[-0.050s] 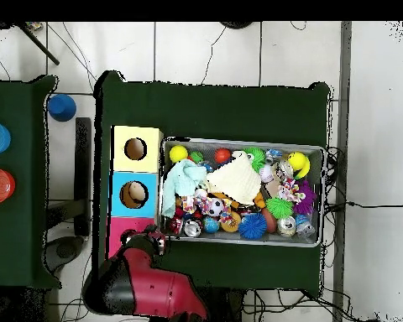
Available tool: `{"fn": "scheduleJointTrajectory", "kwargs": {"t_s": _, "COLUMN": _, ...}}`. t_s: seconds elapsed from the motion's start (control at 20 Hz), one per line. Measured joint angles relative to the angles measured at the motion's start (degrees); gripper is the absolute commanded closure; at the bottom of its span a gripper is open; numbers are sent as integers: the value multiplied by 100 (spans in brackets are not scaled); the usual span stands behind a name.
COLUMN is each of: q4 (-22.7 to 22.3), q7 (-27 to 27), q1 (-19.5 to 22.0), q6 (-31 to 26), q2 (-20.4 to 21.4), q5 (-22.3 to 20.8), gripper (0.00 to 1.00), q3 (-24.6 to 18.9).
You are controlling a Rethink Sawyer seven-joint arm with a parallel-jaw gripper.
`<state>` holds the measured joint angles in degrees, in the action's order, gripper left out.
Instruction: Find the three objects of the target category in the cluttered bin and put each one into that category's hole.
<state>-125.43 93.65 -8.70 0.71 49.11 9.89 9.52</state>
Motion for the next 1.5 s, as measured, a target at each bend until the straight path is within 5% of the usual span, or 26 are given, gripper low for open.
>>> {"fn": "scheduleJointTrajectory", "kwargs": {"t_s": 0.85, "q4": -162, "q7": 0, "q1": 571, "q6": -1365, "q2": 1253, "q5": -179, "gripper": 100, "q3": -136}}
{"fn": "scheduleJointTrajectory", "kwargs": {"t_s": 0.9, "q4": -163, "q7": 0, "q1": 667, "q6": -1441, "q2": 1334, "q5": -179, "gripper": 0, "q3": -135}}
{"fn": "scheduleJointTrajectory", "kwargs": {"t_s": 1.5, "q4": -83, "q7": 0, "q1": 846, "q6": -1442, "q2": 1348, "q5": -181, "gripper": 0, "q3": -168}}
